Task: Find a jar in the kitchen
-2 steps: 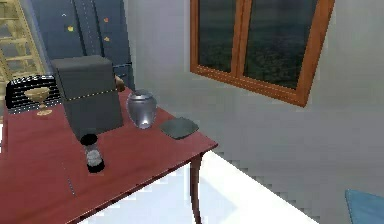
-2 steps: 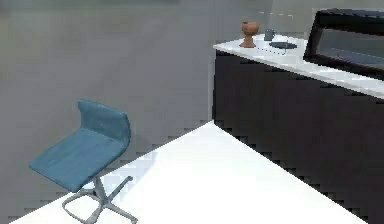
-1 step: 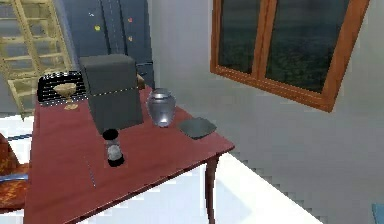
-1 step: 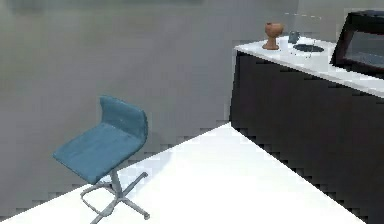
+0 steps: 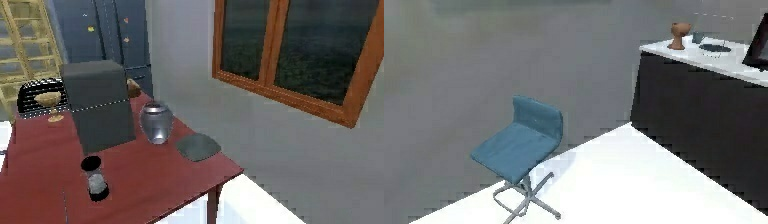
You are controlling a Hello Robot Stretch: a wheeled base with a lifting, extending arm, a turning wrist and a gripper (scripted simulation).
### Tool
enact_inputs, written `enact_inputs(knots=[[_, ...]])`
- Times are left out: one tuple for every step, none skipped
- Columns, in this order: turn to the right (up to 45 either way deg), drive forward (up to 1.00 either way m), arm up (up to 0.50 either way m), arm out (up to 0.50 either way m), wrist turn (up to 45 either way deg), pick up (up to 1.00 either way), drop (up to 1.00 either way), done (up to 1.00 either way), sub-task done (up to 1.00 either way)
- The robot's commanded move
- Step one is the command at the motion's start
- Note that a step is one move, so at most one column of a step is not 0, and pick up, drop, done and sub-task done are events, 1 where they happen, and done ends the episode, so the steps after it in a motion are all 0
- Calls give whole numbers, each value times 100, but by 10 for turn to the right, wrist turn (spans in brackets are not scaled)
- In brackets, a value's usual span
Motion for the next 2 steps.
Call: enact_inputs(knots=[[-90, 0, 0, 0, 0, 0, 0, 0, 0], [0, 0, 0, 0, 0, 0, 0, 100, 0]])
